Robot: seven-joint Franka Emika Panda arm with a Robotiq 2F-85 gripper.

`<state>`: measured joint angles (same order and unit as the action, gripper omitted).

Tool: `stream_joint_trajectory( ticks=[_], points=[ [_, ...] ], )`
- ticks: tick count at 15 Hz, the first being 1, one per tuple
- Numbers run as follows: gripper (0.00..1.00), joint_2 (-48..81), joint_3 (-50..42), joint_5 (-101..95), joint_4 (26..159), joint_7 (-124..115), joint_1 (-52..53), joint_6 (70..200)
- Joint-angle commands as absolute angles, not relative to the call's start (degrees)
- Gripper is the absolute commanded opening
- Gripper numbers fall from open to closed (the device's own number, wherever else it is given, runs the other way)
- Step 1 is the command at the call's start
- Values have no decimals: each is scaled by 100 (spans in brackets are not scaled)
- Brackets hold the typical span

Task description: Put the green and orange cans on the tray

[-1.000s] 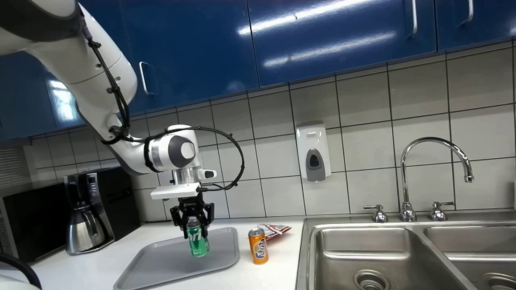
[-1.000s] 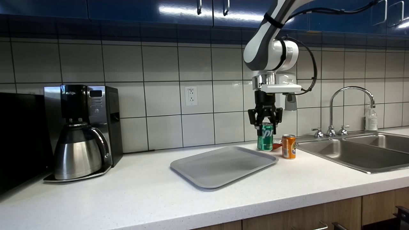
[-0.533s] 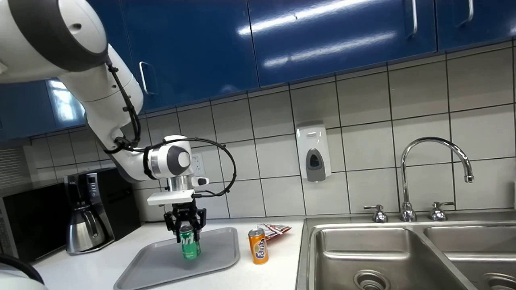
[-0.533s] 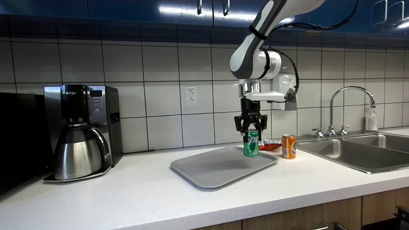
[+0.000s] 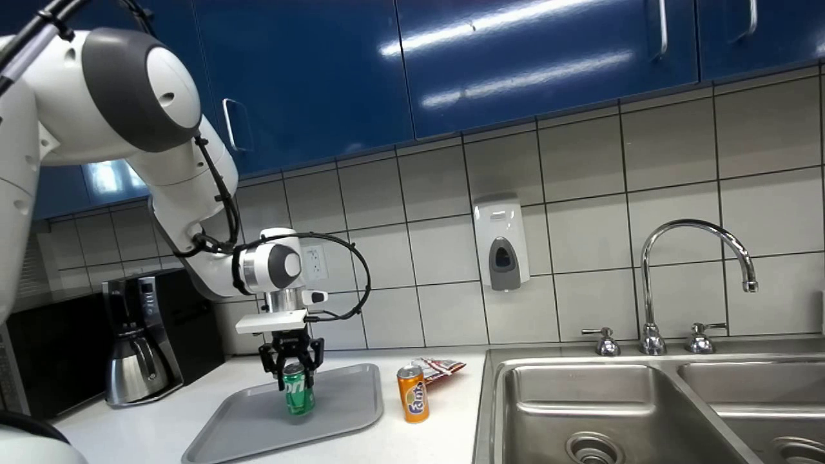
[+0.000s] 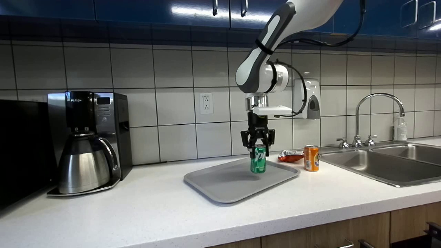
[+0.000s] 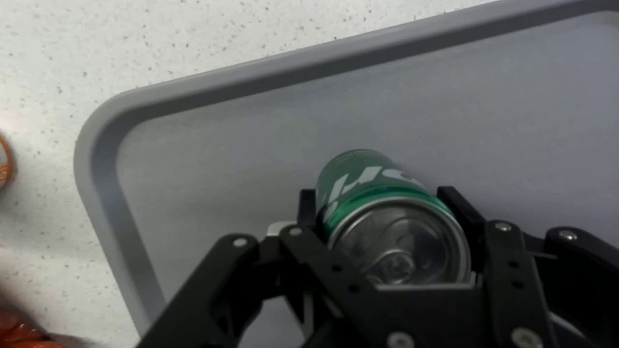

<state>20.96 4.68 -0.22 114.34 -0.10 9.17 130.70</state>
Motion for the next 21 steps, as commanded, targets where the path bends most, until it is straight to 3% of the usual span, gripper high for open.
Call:
stream_joint_trajectory(
  ticks=[1,9,10,13,21],
  points=[
    [38,2290,485,-227,11113,-221,1000,12756],
    [38,2429,431,-450,11024,-227,1036,12643],
    [88,2423,430,-475,11035,-228,1035,12624],
    [99,2365,425,-490,11041,-233,1020,12478],
    [100,1873,462,-469,11111,-247,1008,11960]
  ],
)
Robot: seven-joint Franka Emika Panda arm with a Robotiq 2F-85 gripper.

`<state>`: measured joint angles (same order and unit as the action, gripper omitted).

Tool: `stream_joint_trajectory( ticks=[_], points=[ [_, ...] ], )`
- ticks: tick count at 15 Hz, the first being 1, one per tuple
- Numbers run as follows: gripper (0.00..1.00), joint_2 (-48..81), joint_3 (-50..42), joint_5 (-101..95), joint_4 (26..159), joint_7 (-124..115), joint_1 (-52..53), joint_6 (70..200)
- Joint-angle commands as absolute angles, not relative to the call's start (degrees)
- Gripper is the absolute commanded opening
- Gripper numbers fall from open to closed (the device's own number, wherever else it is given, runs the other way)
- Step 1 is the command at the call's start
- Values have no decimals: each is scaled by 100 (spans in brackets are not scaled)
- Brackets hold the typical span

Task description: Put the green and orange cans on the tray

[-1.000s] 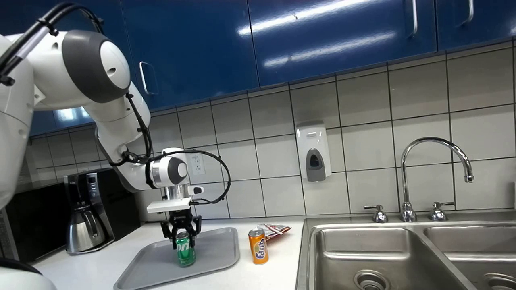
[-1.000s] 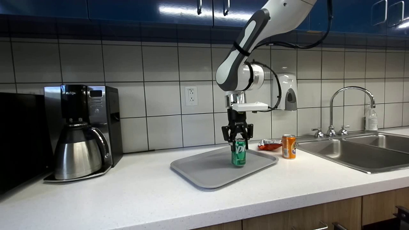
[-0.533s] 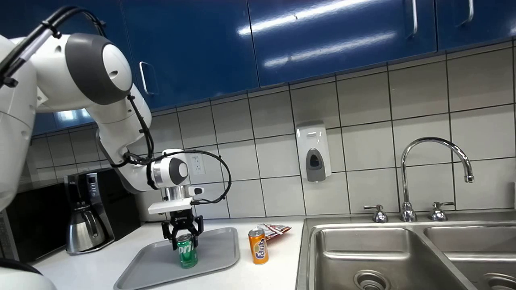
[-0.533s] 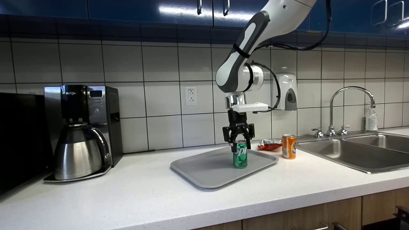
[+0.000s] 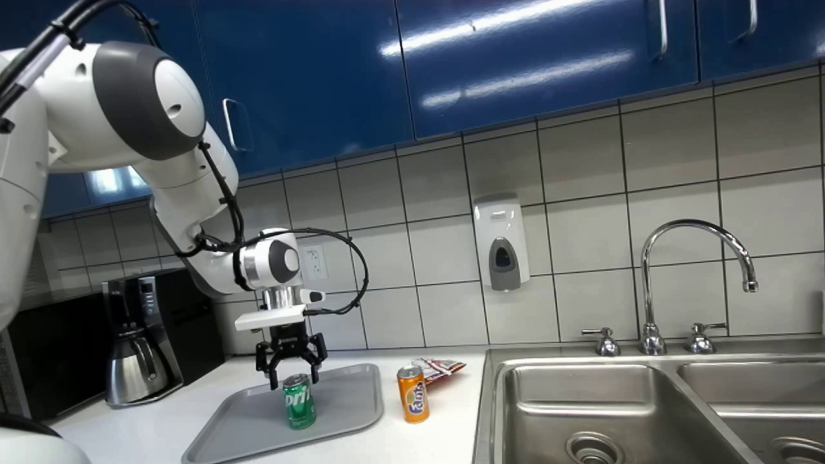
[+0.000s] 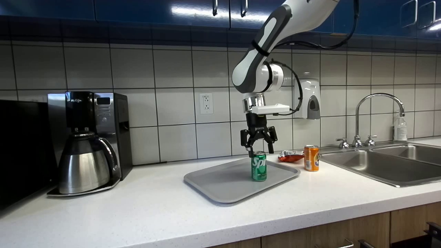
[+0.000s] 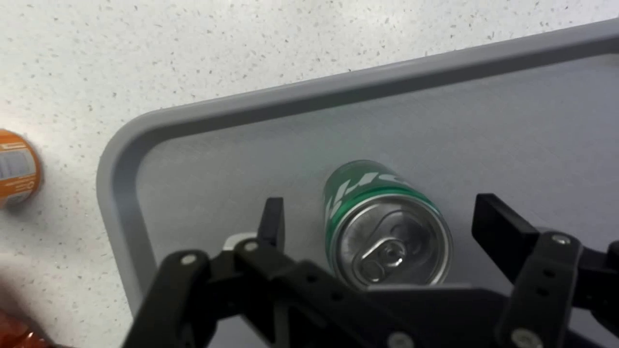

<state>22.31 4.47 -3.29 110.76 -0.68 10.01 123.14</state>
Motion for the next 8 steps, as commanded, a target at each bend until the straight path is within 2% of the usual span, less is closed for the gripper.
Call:
stream_joint_trajectory(
  ticks=[1,8],
  points=[
    [100,1756,461,-476,11145,-237,997,11909],
    [100,1118,442,-425,11448,-189,867,11710]
  ],
)
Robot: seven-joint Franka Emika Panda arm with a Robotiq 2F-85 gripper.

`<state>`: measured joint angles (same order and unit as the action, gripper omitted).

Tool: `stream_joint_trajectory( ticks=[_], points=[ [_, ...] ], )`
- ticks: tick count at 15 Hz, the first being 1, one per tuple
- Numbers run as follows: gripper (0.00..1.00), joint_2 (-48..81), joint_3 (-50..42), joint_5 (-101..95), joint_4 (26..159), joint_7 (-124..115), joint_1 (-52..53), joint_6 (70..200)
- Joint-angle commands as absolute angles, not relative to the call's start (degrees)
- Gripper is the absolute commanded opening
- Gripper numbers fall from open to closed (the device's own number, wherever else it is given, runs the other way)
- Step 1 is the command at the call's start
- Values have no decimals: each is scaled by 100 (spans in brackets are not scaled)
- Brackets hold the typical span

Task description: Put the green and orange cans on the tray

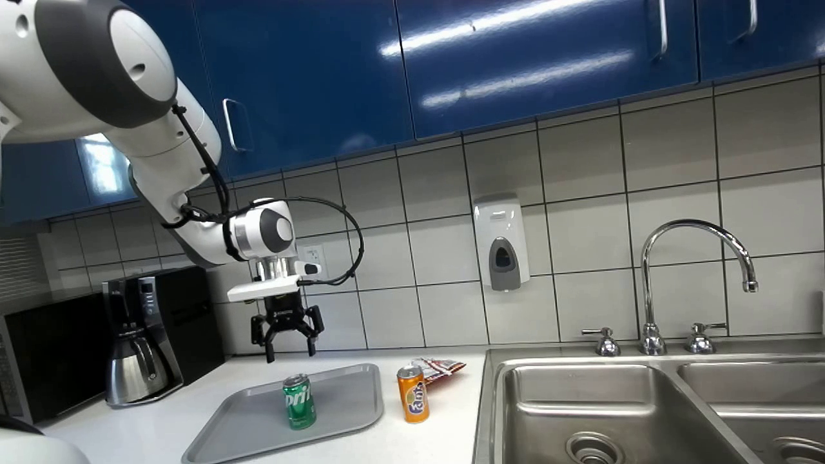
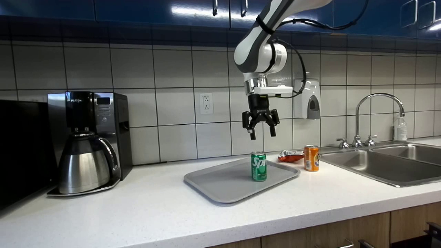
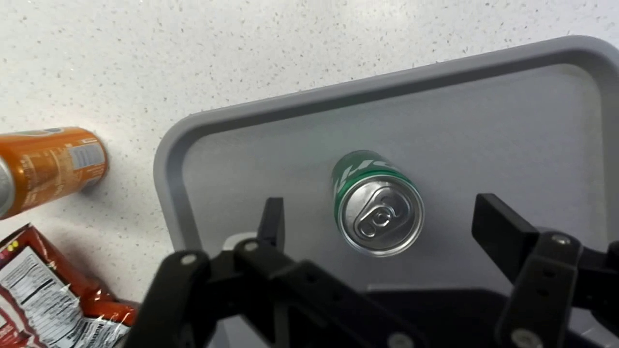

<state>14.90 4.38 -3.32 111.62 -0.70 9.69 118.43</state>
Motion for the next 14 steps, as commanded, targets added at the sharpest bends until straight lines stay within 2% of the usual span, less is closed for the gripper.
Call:
stream_joint_trajectory(
  ticks=[1,14],
  points=[
    [100,1029,426,-396,11539,-168,830,11720],
    [100,649,-143,-352,11996,-26,77,11872]
  ],
)
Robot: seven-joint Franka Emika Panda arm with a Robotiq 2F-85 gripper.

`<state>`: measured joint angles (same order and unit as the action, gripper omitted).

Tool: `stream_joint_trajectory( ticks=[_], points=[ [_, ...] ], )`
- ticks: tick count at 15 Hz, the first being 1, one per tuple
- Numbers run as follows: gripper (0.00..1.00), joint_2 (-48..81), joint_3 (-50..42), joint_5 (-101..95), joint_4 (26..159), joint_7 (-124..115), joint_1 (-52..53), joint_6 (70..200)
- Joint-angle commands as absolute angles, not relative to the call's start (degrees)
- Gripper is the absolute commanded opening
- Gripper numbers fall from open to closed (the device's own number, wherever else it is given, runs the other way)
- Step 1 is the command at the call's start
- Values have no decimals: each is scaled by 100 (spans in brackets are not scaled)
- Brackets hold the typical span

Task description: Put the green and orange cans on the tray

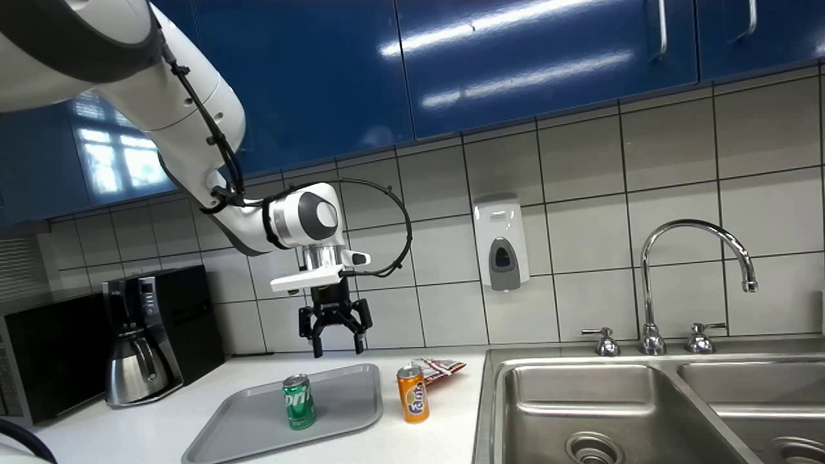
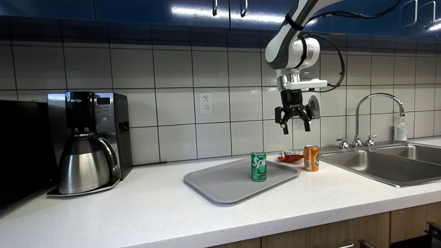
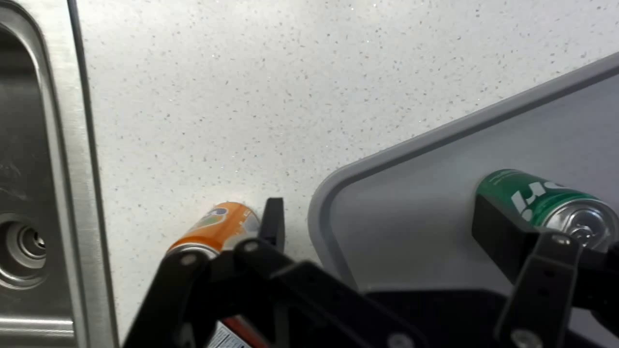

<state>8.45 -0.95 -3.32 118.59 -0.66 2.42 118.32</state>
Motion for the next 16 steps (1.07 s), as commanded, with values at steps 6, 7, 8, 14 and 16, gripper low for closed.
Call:
stream_joint_trajectory(
  ticks=[6,7,8,14,16],
  points=[
    [100,789,-376,-285,11929,145,-239,12114],
    [100,802,-410,-263,11905,204,-292,12150],
    [100,826,-445,-252,11867,244,-342,12183],
    [100,988,-526,-44,11762,582,-561,12454],
    [100,1014,-519,22,11754,679,-591,12477]
  ],
)
